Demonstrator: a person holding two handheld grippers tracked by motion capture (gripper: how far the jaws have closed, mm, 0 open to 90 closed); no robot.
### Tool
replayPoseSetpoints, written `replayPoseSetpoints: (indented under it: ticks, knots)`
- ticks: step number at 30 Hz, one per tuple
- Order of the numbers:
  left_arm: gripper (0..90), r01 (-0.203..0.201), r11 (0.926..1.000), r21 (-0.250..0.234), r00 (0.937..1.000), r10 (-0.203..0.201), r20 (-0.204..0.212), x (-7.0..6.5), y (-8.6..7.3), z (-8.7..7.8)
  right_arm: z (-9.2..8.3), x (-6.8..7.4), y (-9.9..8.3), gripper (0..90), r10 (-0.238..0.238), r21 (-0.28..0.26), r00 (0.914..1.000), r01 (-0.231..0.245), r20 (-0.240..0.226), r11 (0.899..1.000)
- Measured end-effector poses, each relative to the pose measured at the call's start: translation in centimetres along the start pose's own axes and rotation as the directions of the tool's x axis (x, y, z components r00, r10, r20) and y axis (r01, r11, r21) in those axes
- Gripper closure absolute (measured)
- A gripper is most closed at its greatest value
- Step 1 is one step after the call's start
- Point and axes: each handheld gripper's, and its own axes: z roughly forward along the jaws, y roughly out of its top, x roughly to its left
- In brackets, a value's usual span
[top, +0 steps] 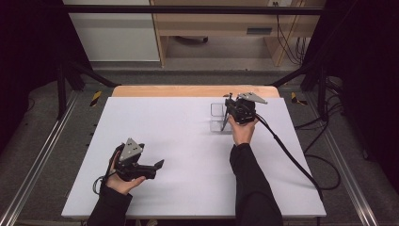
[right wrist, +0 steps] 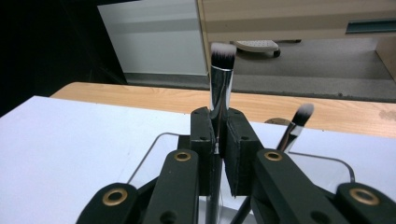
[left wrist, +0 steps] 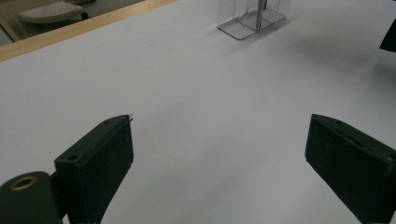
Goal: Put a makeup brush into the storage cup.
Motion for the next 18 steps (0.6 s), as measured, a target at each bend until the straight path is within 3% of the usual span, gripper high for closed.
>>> replayPoseSetpoints:
  ticks: [14, 18]
  knots:
    - [7.0, -0.001, 1.0, 0.004, 1.0, 0.001, 0.0, -0.1, 0.0, 0.1, 0.1, -0.2, -1.1, 83.3, -0.009, 0.061, 0.9999, 0.008, 0.006, 0.998]
    - [7.0, -0.001, 1.0, 0.003, 1.0, 0.001, 0.001, -0.1, 0.0, 0.1, 0.0, -0.1, -1.2, 79.1, -0.009, 0.079, 0.9999, 0.009, -0.007, 0.997]
